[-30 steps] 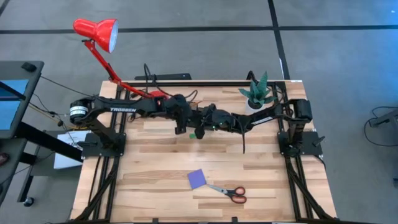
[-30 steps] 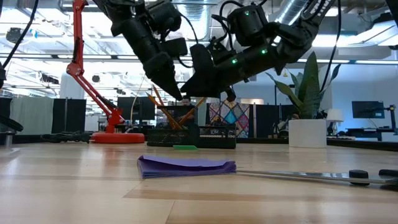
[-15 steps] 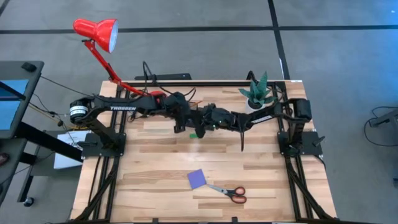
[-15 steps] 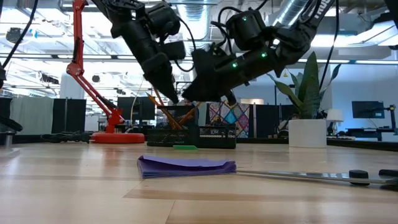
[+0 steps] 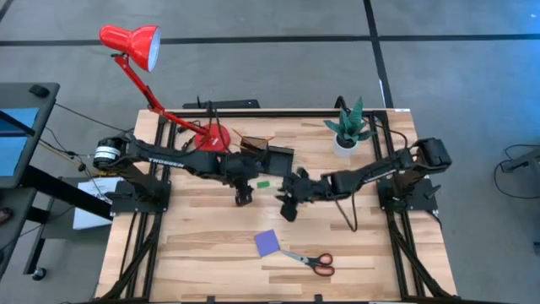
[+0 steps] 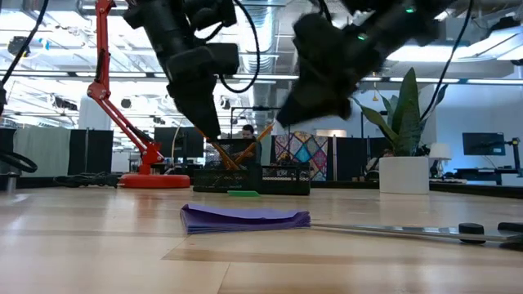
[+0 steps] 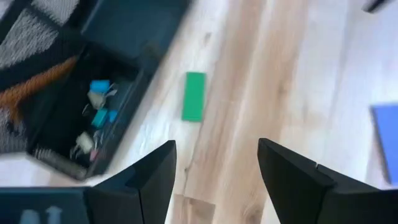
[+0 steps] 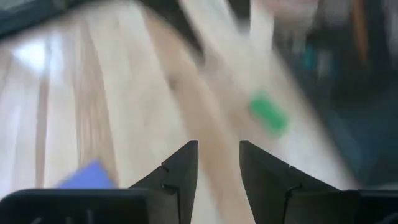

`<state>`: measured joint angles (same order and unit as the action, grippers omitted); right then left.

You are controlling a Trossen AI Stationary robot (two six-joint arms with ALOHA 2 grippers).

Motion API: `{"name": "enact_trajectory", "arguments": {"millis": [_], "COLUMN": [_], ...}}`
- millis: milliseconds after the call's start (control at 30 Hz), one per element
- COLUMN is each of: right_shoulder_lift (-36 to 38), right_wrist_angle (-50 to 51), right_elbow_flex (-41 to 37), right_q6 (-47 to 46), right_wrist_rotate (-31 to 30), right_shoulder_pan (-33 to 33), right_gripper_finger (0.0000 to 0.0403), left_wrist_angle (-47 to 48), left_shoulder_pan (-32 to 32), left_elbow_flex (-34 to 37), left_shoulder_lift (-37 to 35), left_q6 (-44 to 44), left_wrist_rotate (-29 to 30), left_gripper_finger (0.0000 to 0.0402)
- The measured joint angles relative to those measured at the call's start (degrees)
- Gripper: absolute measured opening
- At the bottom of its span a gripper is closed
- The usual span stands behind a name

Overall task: Pick and place office supplies into organizer
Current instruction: Put the green eraser into the black desk organizer

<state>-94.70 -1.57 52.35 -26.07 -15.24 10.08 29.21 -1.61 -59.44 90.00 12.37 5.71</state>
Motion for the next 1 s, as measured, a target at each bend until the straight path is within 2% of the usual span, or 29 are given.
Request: {"name": "enact_trajectory", "arguments": {"millis": [133,233,300,433,600,767,900,1000], "right_shoulder_lift": [-2.47,-4.08,-4.01,-2.68,0.87,3.25,3.37,2.44], "right_wrist_angle": [5.88,6.24,6.0,6.2,5.81,5.38,5.48,5.39], "right_elbow_flex": [-0.02,-0.16,-0.08,-0.08,-0.03,-0.02,-0.04,-0.02], "right_q6": [-10.05,-12.26,-12.77,-9.58,-7.84,-4.06,-3.89,-3.89], "right_wrist_rotate": [-3.9,-9.53,-10.34,-10.38,-10.64,-13.4,-13.3,-13.31], "right_shoulder_pan": [3.13,4.81,5.19,5.15,4.4,4.4,4.42,4.35], "right_gripper_finger": [0.0113,0.0113,0.0113,0.0113,0.0113,0.0113,0.0113,0.0113], "left_wrist_angle": [1.39,-1.2,-4.48,-16.17,-33.48,-54.89,-67.17,-69.37], "left_shoulder_pan": [2.53,2.81,2.77,3.87,5.42,5.15,4.72,4.77], "left_elbow_flex": [0.26,3.91,8.13,17.66,23.58,32.15,38.53,39.6], "left_shoulder_lift": [0.08,0.08,0.08,-0.46,-4.41,-4.39,-3.48,-3.52], "left_q6": [7.14,8.86,10.51,15.22,8.35,1.68,4.51,9.58], "left_wrist_rotate": [6.75,8.05,7.08,3.79,4.14,8.75,9.39,9.86], "left_gripper_finger": [0.0217,0.0217,0.0217,0.0217,0.0217,0.0217,0.0217,0.0217]}}
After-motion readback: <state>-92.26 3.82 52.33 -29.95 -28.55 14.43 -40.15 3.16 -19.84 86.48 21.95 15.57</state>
